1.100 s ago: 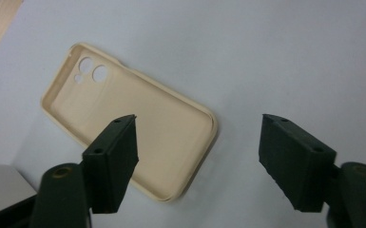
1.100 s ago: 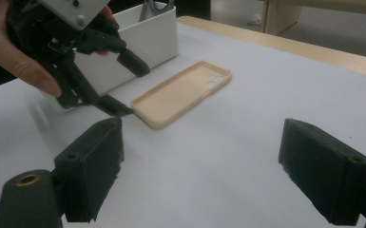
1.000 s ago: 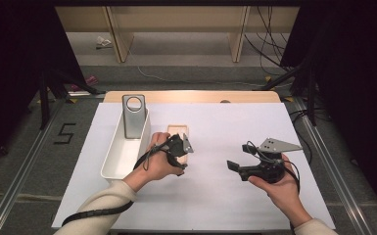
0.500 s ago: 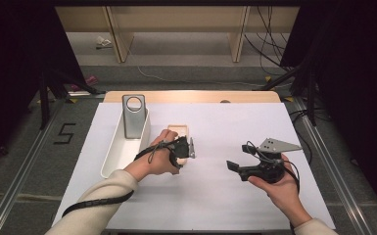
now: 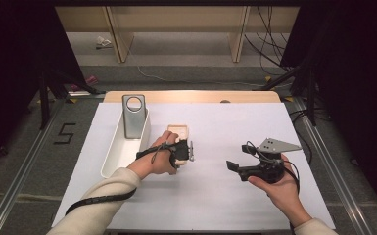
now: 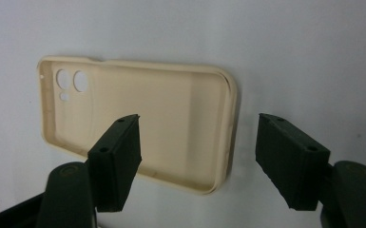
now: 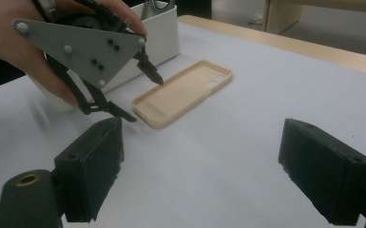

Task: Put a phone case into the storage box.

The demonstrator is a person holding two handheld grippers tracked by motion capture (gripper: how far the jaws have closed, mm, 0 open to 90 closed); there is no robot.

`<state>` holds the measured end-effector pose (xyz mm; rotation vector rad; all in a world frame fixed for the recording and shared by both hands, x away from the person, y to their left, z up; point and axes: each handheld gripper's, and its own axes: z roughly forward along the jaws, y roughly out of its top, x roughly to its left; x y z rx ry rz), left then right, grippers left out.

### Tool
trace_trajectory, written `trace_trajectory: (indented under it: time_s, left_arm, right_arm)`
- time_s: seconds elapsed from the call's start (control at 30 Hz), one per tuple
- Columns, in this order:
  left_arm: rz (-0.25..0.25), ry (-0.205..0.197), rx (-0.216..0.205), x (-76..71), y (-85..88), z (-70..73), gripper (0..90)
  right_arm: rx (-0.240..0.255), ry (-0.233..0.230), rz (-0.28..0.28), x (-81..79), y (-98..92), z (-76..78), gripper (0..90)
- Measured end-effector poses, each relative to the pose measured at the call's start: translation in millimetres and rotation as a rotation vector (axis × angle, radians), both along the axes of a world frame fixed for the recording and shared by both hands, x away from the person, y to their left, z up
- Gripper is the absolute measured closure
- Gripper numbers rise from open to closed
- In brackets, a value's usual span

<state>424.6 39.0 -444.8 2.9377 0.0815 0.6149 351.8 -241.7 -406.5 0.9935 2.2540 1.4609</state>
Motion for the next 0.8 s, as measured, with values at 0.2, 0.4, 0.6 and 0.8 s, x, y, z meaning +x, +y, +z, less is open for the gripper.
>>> trace_trajectory:
  time_s: [0.2,0.4,0.6,0.8]
  left_arm:
    - [-0.020,-0.017,0.020,2.2,-0.3,-4.3,32.4]
    - [-0.018,-0.012,0.036,4.8,0.9,-8.1,32.8]
    - [-0.017,-0.019,0.045,7.8,3.7,-11.4,33.2]
    - [-0.028,-0.019,0.061,8.0,2.5,-11.8,33.4]
  right_arm:
    - [0.001,0.000,0.000,-0.1,-0.1,0.0,16.1]
    - [0.001,0.000,0.000,0.0,-0.2,0.0,16.1]
    - [0.001,0.001,0.001,0.1,0.0,-0.2,16.1]
    - [0.001,0.002,0.001,0.0,-0.1,-0.1,16.1]
